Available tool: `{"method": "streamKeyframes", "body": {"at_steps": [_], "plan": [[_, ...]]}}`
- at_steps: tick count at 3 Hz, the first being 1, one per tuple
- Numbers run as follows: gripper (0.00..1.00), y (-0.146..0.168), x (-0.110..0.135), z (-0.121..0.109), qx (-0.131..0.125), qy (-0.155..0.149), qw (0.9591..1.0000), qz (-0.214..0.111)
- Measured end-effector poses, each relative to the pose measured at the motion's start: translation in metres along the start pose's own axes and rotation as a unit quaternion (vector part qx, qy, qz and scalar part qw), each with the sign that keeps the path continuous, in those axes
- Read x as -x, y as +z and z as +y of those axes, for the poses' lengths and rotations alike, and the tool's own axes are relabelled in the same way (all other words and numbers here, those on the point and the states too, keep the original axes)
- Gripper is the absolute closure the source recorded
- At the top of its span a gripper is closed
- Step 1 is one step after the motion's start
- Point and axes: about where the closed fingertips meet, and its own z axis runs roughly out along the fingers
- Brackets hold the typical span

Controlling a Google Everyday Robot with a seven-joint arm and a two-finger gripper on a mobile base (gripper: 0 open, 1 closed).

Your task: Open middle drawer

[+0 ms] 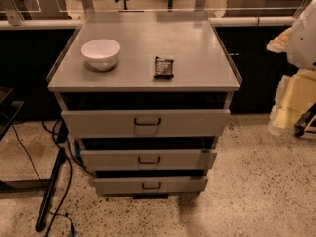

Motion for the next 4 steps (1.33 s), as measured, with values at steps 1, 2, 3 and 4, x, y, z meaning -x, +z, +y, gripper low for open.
{"method": "streamKeyframes", "body": {"at_steps": [1,2,3,4], "plan": [[0.0,0.0,0.0,0.0,0.0,0.0,1.0,0.0],[0.0,0.032,0.002,-0.001,0.018,-0.013,0.9998,-0.001],[0.0,0.033,0.002,-0.001,0.018,-0.012,0.9998,-0.001],[0.0,0.032,0.005,0.001,0.014,-0.01,0.9998,-0.011]]}}
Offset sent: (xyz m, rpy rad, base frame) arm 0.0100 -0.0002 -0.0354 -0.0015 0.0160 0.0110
